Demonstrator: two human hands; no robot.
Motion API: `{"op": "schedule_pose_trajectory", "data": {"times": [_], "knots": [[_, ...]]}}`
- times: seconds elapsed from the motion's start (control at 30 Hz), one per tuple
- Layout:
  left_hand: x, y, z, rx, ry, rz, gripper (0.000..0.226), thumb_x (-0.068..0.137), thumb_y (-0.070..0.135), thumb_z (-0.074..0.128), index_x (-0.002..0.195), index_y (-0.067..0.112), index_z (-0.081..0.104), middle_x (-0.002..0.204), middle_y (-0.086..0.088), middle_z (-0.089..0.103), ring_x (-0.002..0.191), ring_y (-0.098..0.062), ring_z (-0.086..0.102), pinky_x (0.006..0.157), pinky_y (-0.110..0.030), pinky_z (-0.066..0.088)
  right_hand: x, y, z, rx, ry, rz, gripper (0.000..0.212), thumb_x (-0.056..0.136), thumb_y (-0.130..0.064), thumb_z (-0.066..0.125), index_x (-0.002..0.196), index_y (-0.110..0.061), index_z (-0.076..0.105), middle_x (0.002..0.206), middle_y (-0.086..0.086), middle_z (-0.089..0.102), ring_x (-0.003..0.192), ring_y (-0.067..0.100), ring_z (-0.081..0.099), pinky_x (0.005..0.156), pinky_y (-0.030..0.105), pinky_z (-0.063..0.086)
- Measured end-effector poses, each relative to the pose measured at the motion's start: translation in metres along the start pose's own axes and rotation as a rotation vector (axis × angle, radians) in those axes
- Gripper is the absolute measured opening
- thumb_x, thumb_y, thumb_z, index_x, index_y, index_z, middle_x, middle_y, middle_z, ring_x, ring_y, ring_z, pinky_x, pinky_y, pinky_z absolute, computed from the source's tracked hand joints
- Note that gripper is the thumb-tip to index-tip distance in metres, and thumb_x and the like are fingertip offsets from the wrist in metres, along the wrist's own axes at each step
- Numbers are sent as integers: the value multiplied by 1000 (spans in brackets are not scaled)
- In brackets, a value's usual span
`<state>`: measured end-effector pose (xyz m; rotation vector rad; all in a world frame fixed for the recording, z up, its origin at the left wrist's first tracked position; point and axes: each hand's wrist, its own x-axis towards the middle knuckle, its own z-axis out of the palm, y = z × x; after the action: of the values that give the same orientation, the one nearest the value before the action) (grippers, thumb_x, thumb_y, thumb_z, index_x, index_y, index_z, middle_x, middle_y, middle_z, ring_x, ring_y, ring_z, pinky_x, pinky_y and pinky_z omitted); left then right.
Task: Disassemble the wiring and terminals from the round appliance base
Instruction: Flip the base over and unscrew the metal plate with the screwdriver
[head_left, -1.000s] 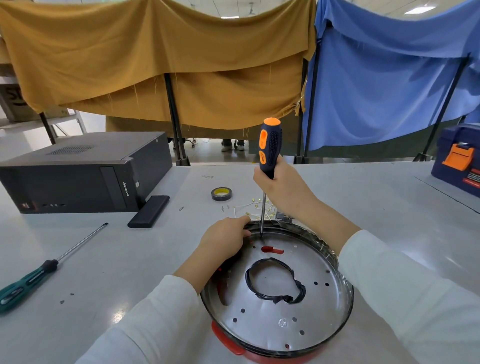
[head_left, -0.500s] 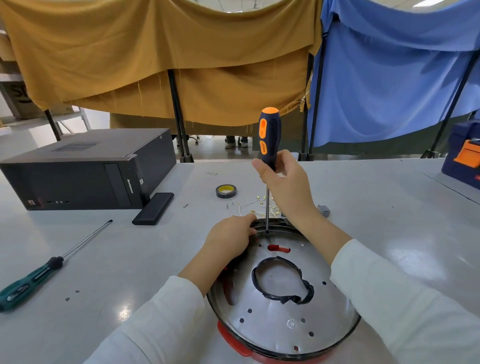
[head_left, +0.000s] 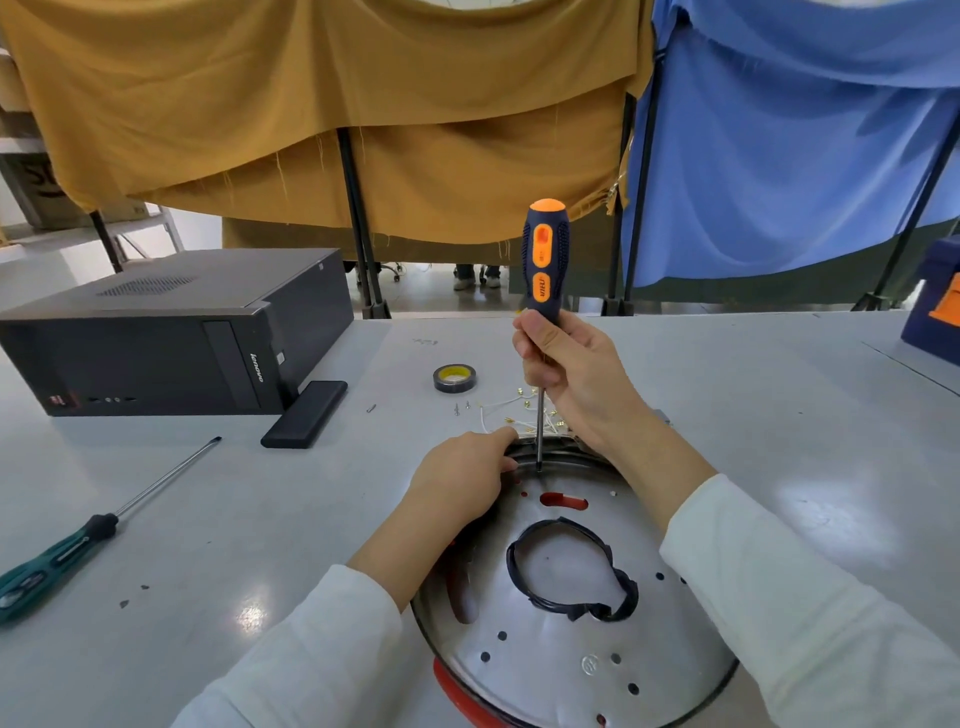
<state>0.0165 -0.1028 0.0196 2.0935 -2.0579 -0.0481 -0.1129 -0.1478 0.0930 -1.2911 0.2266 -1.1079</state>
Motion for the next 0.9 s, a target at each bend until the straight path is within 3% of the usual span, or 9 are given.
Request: {"op": "schedule_pose_trajectory", "data": {"times": [0.2,0.33,0.47,0.57,0.67,0.8,0.9], "knots": [[-2,0,-1,18,17,7,16,98,27,41,112,21,47,105,-13,64,92,-32,59,68,-34,43,1,-4,-6,-26,32,23,21,85,-24,57,97,-6,56,67,0,44,49,8,29,50,19,26],[-2,1,-1,37,22,18,16,99,28,40,111,20,46,105,-12,64,91,-31,59,66,-34,42,6,-13,3,-271,82,14,14,91,-12,61,104,-10,55,65,-4,50,52,9,41,52,21,39],[-2,1,-1,54,24,24,20,100,30,39,116,21,46,108,-11,64,94,-31,59,68,-35,42,15,-25,20,-512,133,-6,9,90,-18,63,87,-14,55,62,-4,50,49,10,44,49,22,41],[-1,1,0,63,18,16,20,100,30,39,116,21,46,108,-10,64,94,-30,59,67,-34,42,14,-22,24,-464,217,-27,29,89,-26,66,71,-16,45,53,-7,40,43,9,35,43,20,32],[0,2,2,71,15,11,16,99,30,40,111,21,46,105,-10,64,92,-30,59,64,-33,38,10,-14,18,-376,274,-105,30,90,-24,65,65,-22,48,47,-11,43,39,6,33,39,17,30],[0,0,2,61,28,31,9,99,29,40,103,21,43,101,-10,64,88,-31,58,61,-33,35,16,-14,8,-221,89,-17,43,91,-8,56,55,-26,43,45,-10,35,39,7,23,35,16,22],[-1,1,1,47,20,40,7,99,27,40,95,23,38,101,-11,64,88,-32,58,61,-33,34,23,-22,0,-150,-125,132,42,86,-10,54,50,-28,40,46,-11,30,38,6,21,37,16,20]]}}
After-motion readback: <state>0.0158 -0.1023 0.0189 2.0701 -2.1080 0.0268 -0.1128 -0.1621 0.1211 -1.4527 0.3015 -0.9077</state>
